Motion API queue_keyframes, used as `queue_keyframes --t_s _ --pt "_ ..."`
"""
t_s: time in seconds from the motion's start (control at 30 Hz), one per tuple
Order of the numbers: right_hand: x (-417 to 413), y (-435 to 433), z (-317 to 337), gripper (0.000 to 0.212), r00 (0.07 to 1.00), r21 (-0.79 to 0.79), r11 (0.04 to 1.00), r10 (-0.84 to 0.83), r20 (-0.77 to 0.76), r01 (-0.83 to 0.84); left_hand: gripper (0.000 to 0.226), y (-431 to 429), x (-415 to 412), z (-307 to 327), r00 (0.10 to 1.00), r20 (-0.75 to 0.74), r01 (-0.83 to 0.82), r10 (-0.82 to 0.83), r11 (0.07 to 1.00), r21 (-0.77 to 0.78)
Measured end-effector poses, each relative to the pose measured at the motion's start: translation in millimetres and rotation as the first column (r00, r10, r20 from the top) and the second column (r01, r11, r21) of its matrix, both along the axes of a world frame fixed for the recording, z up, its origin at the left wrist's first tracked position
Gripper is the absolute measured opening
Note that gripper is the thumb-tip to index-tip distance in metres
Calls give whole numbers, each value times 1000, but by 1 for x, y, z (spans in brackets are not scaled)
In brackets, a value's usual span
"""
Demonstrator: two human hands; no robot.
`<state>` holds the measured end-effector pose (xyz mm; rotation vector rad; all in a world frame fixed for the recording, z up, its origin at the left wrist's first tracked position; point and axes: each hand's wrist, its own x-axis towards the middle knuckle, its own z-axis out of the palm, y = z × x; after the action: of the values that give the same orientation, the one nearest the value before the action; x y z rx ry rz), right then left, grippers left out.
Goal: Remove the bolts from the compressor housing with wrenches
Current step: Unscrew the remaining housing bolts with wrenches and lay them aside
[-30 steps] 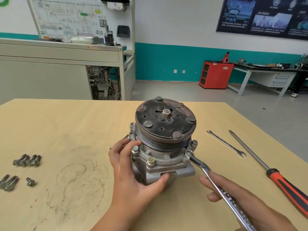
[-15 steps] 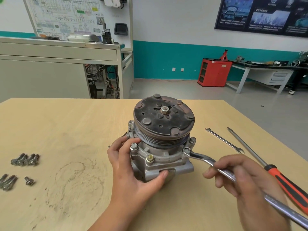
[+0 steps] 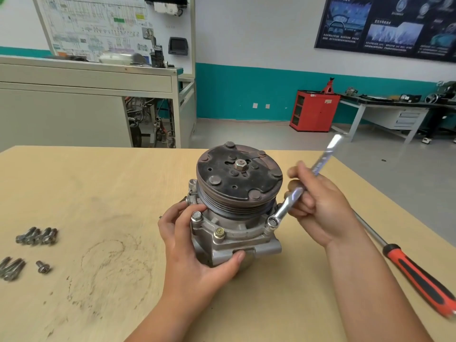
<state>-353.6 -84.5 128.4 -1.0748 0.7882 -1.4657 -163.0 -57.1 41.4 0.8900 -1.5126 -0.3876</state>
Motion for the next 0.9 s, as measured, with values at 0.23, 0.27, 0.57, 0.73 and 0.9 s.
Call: queue_keyframes --t_s 0.23,0.27,0.57,0.73,0.9 --pt "-14 69 -19 34 933 -105 942 -291 214 318 78 1 1 0 1000 -11 10 -10 1000 6" --pt "-13 81 -22 28 938 -119 939 -300 171 322 78 1 0 0 1000 -12 10 -10 1000 8" --pt "22 114 -44 65 984 -65 985 -163 -68 159 78 -1 0 -1 1000 -19 7 -7 1000 1" --pt "31 116 -41 103 950 -101 985 -160 -269 137 78 -1 1 -2 1000 -16 -2 2 1000 -8" --pt "12 115 -31 47 873 -277 922 -356 -333 270 77 -2 1 -3 1000 -10 -15 14 1000 -21"
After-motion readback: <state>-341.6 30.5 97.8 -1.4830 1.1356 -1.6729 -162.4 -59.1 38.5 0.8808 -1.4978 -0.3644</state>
